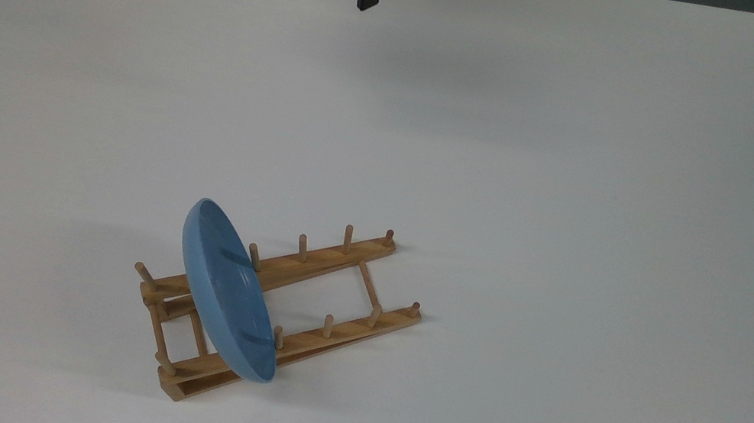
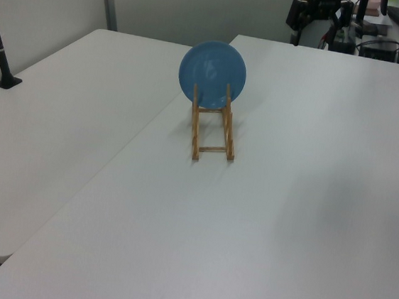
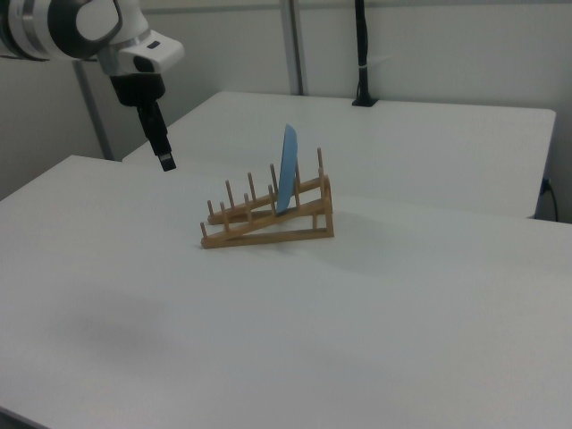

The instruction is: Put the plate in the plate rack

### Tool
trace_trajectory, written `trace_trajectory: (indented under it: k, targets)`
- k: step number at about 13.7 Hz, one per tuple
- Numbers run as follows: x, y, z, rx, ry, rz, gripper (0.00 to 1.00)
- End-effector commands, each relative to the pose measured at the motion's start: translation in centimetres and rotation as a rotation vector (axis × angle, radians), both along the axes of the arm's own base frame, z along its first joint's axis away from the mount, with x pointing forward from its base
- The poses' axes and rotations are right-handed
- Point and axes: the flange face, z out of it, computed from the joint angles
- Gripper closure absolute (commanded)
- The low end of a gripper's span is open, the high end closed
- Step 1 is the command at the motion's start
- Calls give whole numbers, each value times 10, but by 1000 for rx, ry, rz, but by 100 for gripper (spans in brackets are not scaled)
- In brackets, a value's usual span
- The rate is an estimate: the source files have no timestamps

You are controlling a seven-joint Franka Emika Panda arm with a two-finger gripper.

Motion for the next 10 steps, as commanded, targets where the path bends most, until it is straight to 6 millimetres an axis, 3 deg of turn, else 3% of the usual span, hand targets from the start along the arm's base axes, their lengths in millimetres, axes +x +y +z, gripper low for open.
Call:
trace_trajectory:
  k: [1,3,5,7,10]
  targets:
    - [-11,-12,-1,-18,11,352,0]
    - [-11,-22,0,-34,11,483,0]
    - [-13,-52,4,-43,20,600,0]
    - [-21,-69,16,-8,31,676,0]
    - [-25,-74,21,0,21,663,0]
